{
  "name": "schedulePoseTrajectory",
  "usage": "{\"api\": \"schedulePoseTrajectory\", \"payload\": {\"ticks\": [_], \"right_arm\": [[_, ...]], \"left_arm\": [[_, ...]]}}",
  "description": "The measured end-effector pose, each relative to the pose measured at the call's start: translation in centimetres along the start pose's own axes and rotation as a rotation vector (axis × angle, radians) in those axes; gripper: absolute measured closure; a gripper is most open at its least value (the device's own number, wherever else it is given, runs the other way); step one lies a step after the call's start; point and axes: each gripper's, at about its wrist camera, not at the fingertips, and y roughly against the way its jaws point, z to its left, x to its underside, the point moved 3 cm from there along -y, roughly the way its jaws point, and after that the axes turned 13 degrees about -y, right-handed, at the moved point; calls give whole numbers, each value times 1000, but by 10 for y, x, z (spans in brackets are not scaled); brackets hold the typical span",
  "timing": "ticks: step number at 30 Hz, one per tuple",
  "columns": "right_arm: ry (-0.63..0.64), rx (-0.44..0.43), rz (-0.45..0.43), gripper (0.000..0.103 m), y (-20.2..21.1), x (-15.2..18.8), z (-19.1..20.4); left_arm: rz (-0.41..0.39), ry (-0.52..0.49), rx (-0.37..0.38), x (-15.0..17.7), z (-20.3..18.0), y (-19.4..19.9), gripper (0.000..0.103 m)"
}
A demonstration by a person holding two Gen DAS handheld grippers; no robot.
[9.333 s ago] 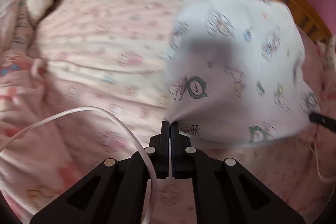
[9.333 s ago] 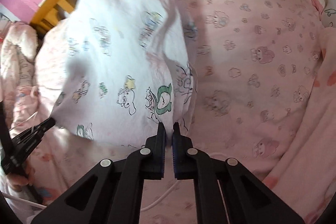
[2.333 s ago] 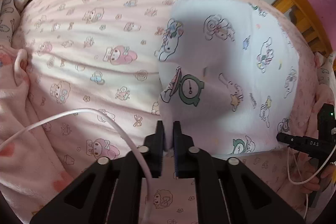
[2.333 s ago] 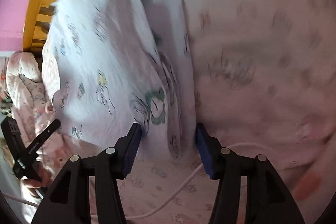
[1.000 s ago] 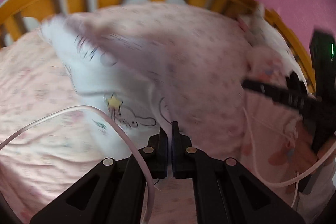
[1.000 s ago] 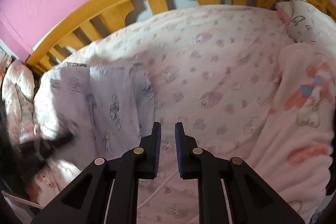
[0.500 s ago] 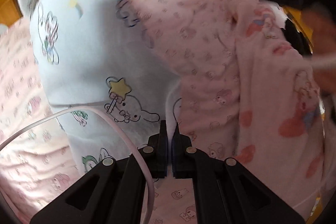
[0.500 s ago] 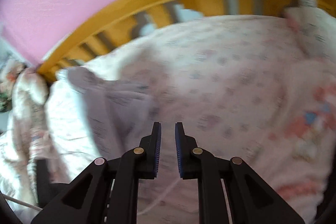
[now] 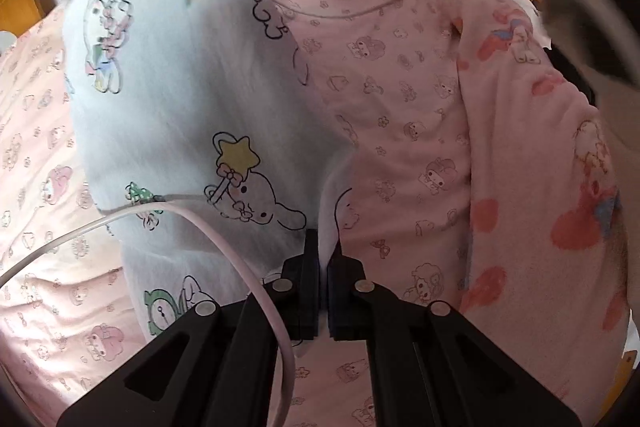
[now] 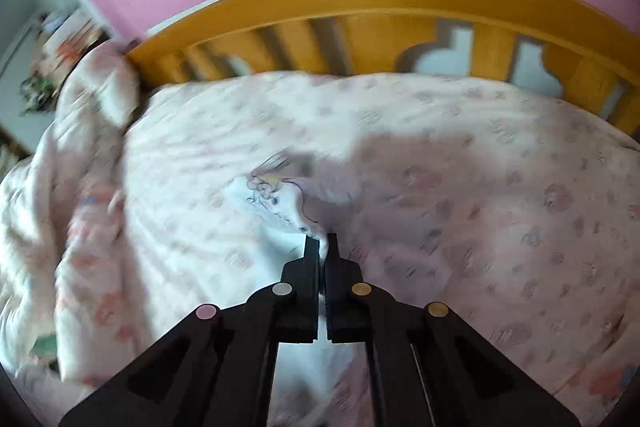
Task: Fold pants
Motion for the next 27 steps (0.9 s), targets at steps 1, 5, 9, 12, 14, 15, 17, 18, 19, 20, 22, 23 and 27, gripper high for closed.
{"api": "schedulePoseTrajectory", "payload": {"ticks": [1,5,9,12,14,15,17,18,19,20,22,23,27], "right_arm": [[-30,40,-3,102,-4,-7,-12],[-154,78,97,101,-31,-16,-63],[-195,69,129,100,-28,-5,-85],[-226,29,54,76,4,1,-94],[-245,-6,-18,52,32,7,-98],[-245,-17,-38,48,40,10,-97],[-213,-51,-35,48,56,20,-89],[-174,-74,-15,48,61,28,-81],[-148,-82,-4,48,62,33,-71],[-115,-93,12,48,63,42,-61],[-72,-105,62,47,54,58,-45],[-60,-102,81,42,49,64,-41],[-164,-68,119,33,14,77,-45]], "left_arm": [[0,-1,-3,2,1,0,101],[21,29,11,9,8,-1,101],[39,51,17,15,15,-1,101],[31,52,44,17,14,12,99],[9,54,64,18,11,26,91],[5,61,73,21,10,33,78],[-11,57,98,25,3,46,66],[-20,36,97,28,0,53,66],[-25,12,77,29,-1,59,66],[-33,0,34,29,2,65,65],[-60,37,-36,28,18,76,50],[-74,71,-50,27,29,79,47],[-123,265,-34,18,98,89,44]]}}
